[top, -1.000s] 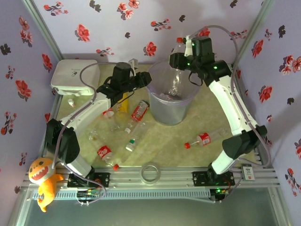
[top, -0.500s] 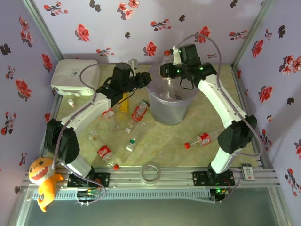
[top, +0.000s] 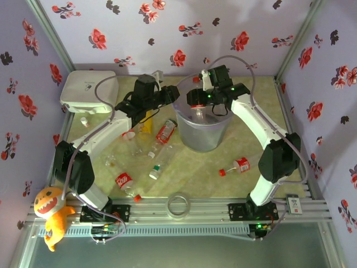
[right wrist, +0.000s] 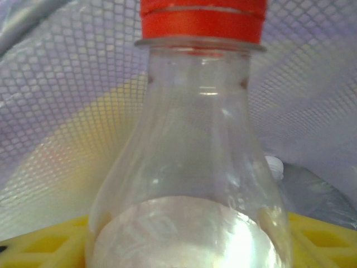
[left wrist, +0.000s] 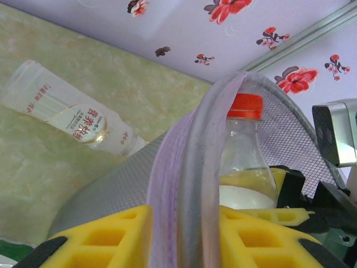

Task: Put the plastic bottles in the bin

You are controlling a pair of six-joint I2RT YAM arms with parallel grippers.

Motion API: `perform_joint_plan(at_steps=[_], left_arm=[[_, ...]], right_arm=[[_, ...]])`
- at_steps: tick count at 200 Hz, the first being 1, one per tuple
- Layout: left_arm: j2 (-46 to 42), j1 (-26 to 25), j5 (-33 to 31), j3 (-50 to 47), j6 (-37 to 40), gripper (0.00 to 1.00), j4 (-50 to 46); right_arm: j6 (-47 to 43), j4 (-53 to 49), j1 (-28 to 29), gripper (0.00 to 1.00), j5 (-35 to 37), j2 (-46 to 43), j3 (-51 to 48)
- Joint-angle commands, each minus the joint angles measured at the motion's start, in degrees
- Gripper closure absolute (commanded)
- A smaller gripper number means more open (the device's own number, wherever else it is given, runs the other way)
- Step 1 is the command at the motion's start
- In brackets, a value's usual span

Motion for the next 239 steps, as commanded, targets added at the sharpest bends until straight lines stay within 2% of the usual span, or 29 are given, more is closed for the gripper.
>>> perform_joint_plan(at_steps=[1,39,74,139,168,216,239], left_arm=[[-0.6,-0.3,-1.2,-1.2,-0.6,0.68,-0.3],[-0.8,-0.3,-1.4,-1.3,-0.7,0.68,-0.3],[-0.9,-0.3,-1.6,-1.4,-0.7,0.68,-0.2],[-0.9,-0.3,-2.0,-1.2,-0.7,0.69,-0.1],[-0.6,-0.4,-2.0,-1.1,-0.8,0.69,0.1],[-0.7,-0.4,-1.9,-1.3,-1.0,0.69,0.3],[-1.0,-0.3,-2.4,-1.5,-0.9,0.69,0.1]], right_arm=[[0.5,0.6,0.3,0.26,-1.7,-1.0,-0.4],[-0.1,-0.9,0.3,0.21,-1.2,-0.8,1.1],[-0.9,-4.2,0.3,0.12,0.7,-1.7,4.5],[-0.7,-9.9,-0.3,0.03,6.1,-6.9,10.7],[0.1,-11.0,-1.1,0.09,9.0,-7.4,11.9],[-0.6,-15.0,-0.4,0.30,11.3,-2.6,13.0],[0.4,-10.7,-0.3,0.33,11.2,-4.8,8.8]])
